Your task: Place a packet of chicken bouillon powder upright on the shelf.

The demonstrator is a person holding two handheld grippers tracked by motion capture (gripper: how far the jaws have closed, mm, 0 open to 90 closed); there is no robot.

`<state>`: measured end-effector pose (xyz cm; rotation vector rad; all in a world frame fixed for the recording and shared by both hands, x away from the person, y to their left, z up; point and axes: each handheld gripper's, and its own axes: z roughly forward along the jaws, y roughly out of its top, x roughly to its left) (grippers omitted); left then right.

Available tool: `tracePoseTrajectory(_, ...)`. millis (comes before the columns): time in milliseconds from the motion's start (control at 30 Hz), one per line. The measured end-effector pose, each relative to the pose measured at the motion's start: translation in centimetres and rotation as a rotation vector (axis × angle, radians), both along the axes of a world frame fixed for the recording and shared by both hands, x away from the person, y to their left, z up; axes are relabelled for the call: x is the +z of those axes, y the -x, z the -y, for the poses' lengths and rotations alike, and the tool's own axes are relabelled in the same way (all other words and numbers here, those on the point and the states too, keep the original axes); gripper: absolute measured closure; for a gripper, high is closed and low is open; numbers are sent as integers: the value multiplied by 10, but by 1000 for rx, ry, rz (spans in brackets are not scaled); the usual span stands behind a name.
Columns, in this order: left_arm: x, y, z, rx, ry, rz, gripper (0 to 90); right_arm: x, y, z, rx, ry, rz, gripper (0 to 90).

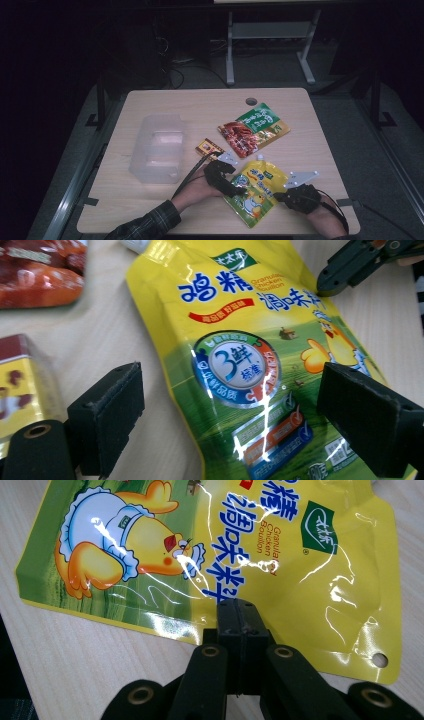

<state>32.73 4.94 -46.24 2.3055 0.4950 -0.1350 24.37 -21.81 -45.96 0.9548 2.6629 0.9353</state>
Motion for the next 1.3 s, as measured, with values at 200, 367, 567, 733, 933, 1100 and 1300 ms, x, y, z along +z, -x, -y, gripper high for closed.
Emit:
tracePoseTrajectory(200, -4, 1, 7, -22, 8, -51, 105, 0, 1, -1, 1, 8, 8, 900)
tracePoseTrajectory(367, -2, 1, 15, -34, 12, -73, 170, 0, 1, -3, 7, 8, 13, 900)
tracePoseTrajectory(567, 4, -4, 16, -33, 49, -89, 454, 0, 0, -7, 26, 4, 10, 900)
tracePoseTrajectory(733, 8, -5, 15, -34, 58, -58, 776, 0, 0, -8, 29, 5, 13, 900)
tracePoseTrajectory(933, 14, 0, 13, -35, 77, -10, 829, 0, -1, -9, 32, 13, 12, 900)
tracePoseTrajectory(1100, 21, 4, 10, -24, 101, 35, 841, 2, -3, -10, 41, 10, 9, 899)
tracePoseTrajectory(1300, 38, 8, 0, 8, 158, 93, 847, 14, -6, -7, 36, -47, 47, 879)
